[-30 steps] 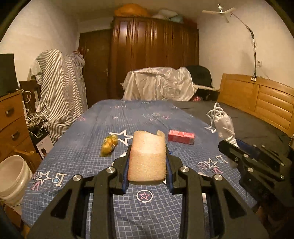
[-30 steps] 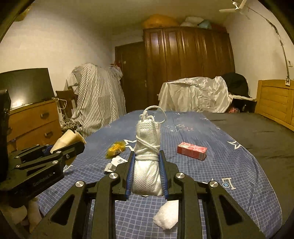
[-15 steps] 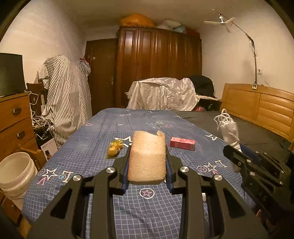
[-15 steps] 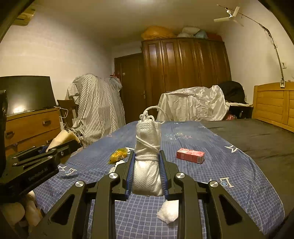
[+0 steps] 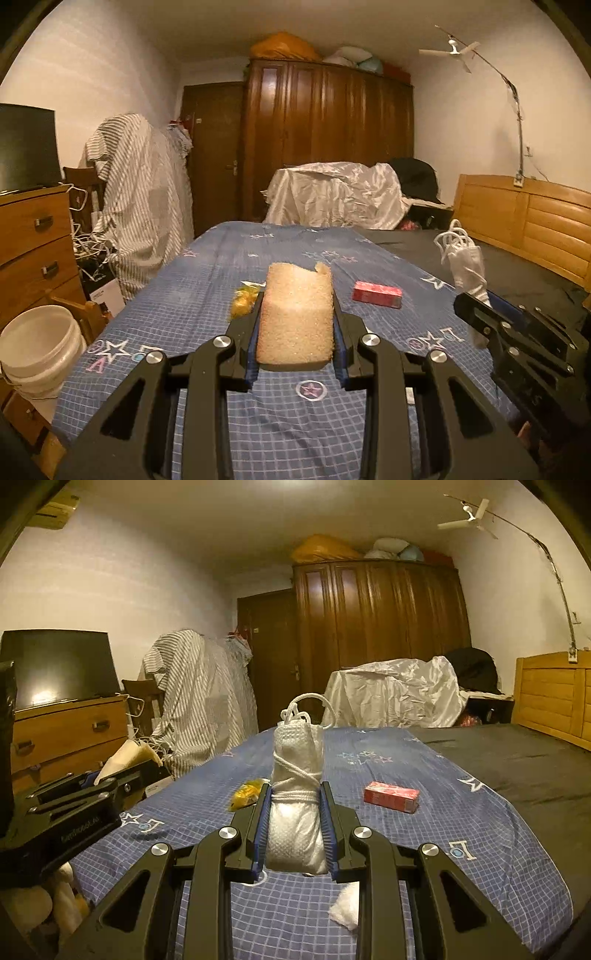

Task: Collect trash
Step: 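Lift and carry the sponge and face mask with both tools to the white bucket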

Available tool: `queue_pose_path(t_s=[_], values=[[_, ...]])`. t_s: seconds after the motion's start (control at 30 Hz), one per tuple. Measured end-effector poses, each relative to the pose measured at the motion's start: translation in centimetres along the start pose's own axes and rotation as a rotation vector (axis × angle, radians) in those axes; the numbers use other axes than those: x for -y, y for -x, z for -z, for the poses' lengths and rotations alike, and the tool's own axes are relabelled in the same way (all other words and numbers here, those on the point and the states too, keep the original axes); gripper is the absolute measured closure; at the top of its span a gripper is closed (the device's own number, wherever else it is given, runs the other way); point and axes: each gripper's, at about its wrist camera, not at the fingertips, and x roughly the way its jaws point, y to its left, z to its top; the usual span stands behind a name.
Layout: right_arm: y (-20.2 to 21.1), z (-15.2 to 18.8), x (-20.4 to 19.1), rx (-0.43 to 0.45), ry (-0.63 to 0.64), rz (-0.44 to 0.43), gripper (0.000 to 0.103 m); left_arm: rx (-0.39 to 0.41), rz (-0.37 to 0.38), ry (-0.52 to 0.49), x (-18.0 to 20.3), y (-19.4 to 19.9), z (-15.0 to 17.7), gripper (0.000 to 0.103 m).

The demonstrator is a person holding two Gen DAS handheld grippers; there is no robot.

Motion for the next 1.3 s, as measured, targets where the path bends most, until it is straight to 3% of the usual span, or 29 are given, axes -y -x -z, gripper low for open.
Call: queue_pose_path(t_s=[0.23, 0.57, 1.03, 1.3], values=[[-2.7, -2.1, -3.4, -0.010, 0.027, -0.115, 0.076, 0.012, -0.091, 0.044, -4.8, 0.2, -1.4, 0.074], [-8.6, -6.0, -12.7, -0.023, 0.082, -0.293, 0.076, 0.037, -0.256, 0.106, -14.3, 1.3, -3.9, 0.074], [-17.1, -9.8, -32.0, -0.148, 0.187, -0.575, 0.076, -0.011, -0.468, 0.188, -28.5, 3.5, -5.7, 0.074], [-24.5, -10.6, -44.3, -0.334, 0.250, -0.727, 0.076, -0.130, -0.525, 0.253, -36.1, 3.0, -4.4, 0.074]])
